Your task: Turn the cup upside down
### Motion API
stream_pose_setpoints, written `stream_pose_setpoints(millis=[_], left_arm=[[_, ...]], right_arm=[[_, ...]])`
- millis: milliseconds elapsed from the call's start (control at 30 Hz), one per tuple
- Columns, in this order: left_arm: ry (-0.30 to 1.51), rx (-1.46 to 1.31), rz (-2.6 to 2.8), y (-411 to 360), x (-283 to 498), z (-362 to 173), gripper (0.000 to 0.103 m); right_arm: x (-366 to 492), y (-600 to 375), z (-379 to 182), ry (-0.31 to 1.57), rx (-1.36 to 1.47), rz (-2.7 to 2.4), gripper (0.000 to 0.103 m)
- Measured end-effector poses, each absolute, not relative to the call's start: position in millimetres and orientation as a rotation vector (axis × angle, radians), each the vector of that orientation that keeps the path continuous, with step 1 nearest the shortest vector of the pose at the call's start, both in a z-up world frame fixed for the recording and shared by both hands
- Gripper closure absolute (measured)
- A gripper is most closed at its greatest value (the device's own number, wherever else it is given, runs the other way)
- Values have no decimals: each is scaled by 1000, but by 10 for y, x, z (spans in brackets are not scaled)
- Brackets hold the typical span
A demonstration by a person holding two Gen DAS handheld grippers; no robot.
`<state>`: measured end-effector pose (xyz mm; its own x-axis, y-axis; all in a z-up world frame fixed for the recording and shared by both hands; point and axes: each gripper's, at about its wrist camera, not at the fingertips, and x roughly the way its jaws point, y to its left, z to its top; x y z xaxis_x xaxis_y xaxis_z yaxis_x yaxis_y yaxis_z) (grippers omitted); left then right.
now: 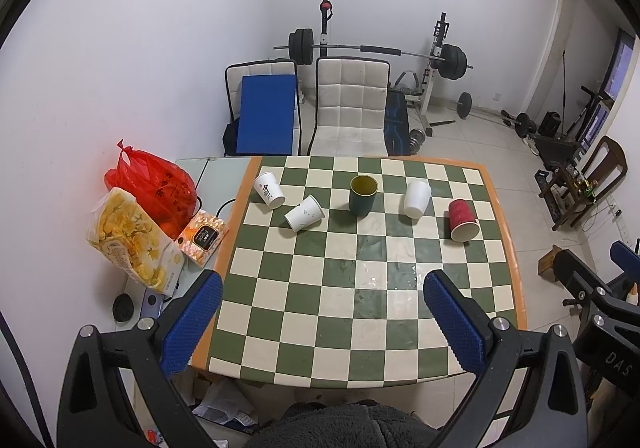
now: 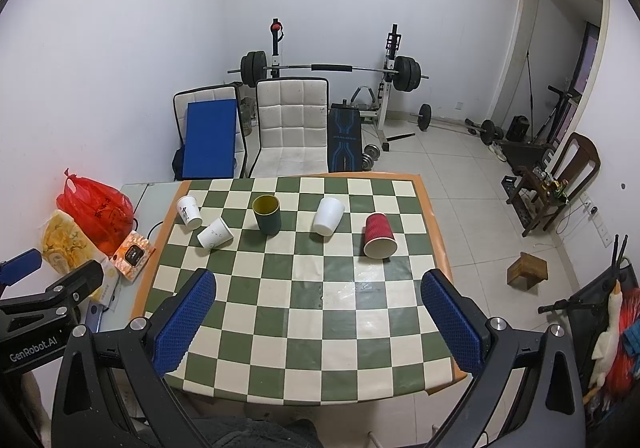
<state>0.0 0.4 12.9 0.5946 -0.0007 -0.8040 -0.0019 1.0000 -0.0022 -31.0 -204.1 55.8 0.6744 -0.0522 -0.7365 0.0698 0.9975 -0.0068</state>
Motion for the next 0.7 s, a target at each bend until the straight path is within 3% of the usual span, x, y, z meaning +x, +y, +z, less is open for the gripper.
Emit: stream_pose_setpoints(millis=[467,700], left_arm=[[927,-13,22,7,18,173,0],[923,2,118,-25,355,-200,0]], right_arm=[[-313,-2126,454,835,50,-65,0],[46,-2392,-48,876,88,-119,0]])
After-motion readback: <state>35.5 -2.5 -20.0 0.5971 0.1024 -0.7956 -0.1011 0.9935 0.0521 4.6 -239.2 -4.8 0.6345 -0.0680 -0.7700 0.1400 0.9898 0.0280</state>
